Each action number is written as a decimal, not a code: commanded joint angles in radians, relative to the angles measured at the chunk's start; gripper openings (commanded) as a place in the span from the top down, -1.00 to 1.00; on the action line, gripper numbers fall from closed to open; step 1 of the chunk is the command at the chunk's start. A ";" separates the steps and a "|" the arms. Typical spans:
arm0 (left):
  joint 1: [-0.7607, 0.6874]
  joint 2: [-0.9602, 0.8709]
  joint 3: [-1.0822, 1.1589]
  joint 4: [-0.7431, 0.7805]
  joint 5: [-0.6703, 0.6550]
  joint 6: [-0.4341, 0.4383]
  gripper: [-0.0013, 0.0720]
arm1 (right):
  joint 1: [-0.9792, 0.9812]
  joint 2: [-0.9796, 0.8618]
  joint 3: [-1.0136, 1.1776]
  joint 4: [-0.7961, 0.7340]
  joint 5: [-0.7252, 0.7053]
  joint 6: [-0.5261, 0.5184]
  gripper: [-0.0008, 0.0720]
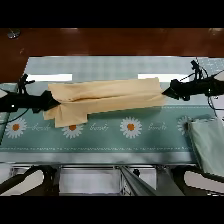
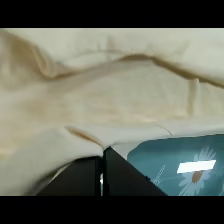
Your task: Fold the shirts.
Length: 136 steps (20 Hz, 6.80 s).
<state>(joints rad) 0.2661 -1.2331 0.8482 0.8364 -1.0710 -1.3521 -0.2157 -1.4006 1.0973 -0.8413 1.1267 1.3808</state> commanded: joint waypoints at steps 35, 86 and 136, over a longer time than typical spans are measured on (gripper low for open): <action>0.050 0.183 -0.036 0.121 0.213 -0.019 -0.94 | -0.021 -0.545 0.458 -0.016 0.173 0.052 -0.74; -0.283 0.106 0.257 0.245 0.028 -0.140 0.89 | 0.416 0.303 0.119 -0.162 0.111 0.180 0.91; -0.373 0.430 -0.348 0.042 0.181 -0.100 0.89 | 0.425 -0.065 -0.333 0.263 -0.256 0.067 0.44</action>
<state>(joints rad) -0.0883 -0.8009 0.4999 0.8803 -0.8898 -1.4483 0.1772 -1.3396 0.6292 -0.6075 0.8349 1.4792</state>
